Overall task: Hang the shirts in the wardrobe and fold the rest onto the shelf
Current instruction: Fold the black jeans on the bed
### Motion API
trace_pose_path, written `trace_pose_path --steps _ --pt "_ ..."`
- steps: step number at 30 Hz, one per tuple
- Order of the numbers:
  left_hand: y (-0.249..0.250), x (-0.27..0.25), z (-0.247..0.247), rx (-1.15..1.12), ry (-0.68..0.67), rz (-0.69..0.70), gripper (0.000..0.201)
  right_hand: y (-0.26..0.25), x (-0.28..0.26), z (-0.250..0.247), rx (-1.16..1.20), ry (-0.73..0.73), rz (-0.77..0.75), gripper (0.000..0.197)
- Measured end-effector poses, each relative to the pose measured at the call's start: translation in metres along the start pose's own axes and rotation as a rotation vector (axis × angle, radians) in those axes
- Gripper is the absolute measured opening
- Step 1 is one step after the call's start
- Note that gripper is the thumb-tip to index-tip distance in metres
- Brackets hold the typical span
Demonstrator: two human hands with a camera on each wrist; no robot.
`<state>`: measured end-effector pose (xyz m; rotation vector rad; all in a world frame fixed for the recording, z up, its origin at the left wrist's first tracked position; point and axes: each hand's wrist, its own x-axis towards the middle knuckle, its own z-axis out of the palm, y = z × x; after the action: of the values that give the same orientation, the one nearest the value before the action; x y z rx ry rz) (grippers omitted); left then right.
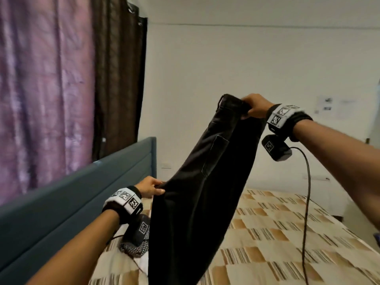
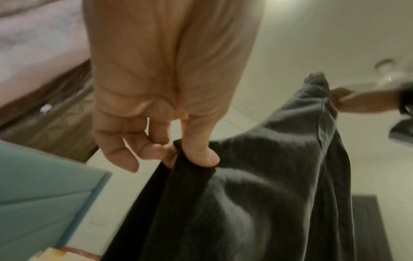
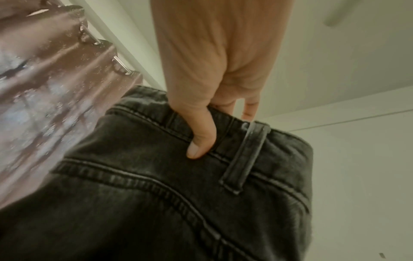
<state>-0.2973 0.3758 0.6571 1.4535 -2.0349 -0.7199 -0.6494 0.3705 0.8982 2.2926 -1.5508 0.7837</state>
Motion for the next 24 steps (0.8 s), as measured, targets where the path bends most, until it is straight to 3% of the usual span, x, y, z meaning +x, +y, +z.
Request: trace_pose_path --steps 2,4,7,12,15,21,24 --pt "-0.012 -0.004 -0.005 0.272 0.036 -0.045 0.02 -0.013 0.012 0.015 0.005 -0.009 -0.01 0.036" --pt "-0.029 -0.012 -0.011 0.401 0.026 -0.113 0.024 -0.03 0.021 0.034 -0.034 0.004 -0.011 0.036" --pt "-0.059 -0.027 -0.018 0.313 0.033 -0.175 0.022 -0.061 0.033 0.065 -0.073 0.027 -0.019 0.035" --pt "-0.109 -0.064 -0.039 0.285 0.378 -0.295 0.021 -0.12 0.061 0.109 0.088 0.108 -0.116 0.02" --pt "-0.126 -0.095 -0.059 0.252 0.53 -0.341 0.02 -0.148 0.083 0.129 0.242 0.086 -0.175 0.017" --pt "-0.109 -0.15 -0.088 0.121 0.563 -0.286 0.02 -0.161 0.09 0.128 0.419 0.156 -0.312 0.018" --pt "-0.079 -0.163 -0.073 -0.112 0.58 -0.269 0.023 -0.144 0.077 0.109 0.498 0.204 -0.375 0.036"
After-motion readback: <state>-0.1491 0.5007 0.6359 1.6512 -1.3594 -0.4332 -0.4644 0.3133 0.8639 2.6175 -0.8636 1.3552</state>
